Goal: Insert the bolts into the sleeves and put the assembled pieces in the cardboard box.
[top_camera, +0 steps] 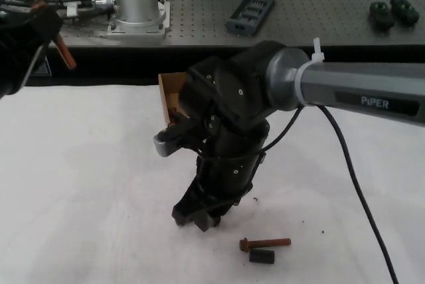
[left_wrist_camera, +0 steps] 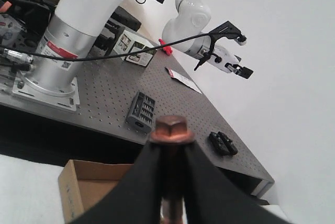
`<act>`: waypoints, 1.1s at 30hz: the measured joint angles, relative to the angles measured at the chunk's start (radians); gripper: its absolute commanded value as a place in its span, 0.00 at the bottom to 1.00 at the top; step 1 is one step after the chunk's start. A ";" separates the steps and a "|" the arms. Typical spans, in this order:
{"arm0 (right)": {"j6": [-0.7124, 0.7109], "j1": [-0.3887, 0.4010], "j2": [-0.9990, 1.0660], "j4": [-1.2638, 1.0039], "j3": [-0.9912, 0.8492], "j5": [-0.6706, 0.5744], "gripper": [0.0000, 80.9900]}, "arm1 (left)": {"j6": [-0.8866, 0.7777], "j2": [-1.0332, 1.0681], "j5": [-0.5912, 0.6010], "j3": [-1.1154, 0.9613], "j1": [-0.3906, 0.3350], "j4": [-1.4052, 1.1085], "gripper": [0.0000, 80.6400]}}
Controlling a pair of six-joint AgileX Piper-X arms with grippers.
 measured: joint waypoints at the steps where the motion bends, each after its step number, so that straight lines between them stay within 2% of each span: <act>1: 0.000 0.000 0.006 0.000 0.000 0.002 0.40 | 0.000 0.000 -0.002 0.000 -0.001 -0.001 0.01; 26: -0.001 0.000 0.076 -0.029 -0.005 0.015 0.40 | 0.000 0.000 0.003 0.000 -0.001 -0.017 0.01; 33: 0.009 0.000 0.076 -0.055 -0.007 0.015 0.35 | 0.000 0.000 0.003 0.000 -0.001 -0.017 0.01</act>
